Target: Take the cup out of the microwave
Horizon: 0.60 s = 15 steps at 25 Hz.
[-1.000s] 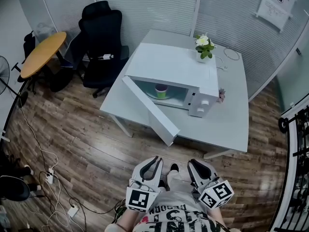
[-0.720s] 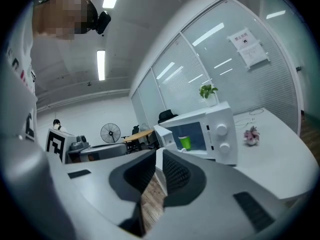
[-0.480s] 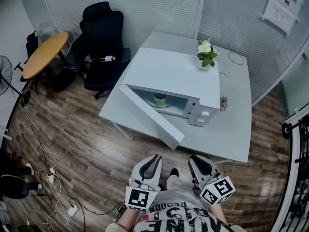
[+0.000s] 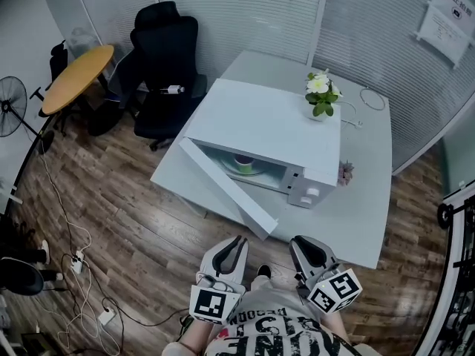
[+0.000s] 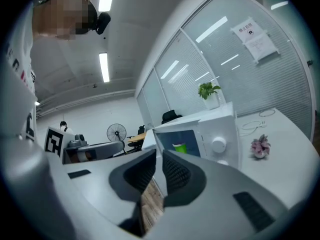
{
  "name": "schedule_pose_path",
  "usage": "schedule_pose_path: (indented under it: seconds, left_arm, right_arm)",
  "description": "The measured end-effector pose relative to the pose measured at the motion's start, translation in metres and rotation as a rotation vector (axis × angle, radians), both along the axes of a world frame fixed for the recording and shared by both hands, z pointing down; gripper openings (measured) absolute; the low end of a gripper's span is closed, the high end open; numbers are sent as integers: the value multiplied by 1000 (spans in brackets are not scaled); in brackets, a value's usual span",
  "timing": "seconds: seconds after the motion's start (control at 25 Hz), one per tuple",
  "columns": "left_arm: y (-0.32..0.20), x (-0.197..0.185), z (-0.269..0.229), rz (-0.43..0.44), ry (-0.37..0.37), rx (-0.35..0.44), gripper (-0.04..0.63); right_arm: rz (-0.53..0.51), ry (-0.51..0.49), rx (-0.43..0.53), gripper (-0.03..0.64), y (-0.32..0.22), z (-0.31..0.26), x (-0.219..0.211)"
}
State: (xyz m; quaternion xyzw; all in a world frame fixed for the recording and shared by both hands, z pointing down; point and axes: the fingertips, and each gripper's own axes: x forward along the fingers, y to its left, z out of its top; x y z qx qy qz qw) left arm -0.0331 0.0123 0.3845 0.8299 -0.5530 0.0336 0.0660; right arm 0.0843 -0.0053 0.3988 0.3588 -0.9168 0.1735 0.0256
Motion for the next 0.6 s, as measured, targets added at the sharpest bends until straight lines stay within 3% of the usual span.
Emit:
schedule_pose_path:
  seconds: [0.6]
  left_arm:
    - [-15, -10, -3, -196, -44, 35, 49]
  right_arm:
    - [-121, -12, 2, 49, -30, 8, 13]
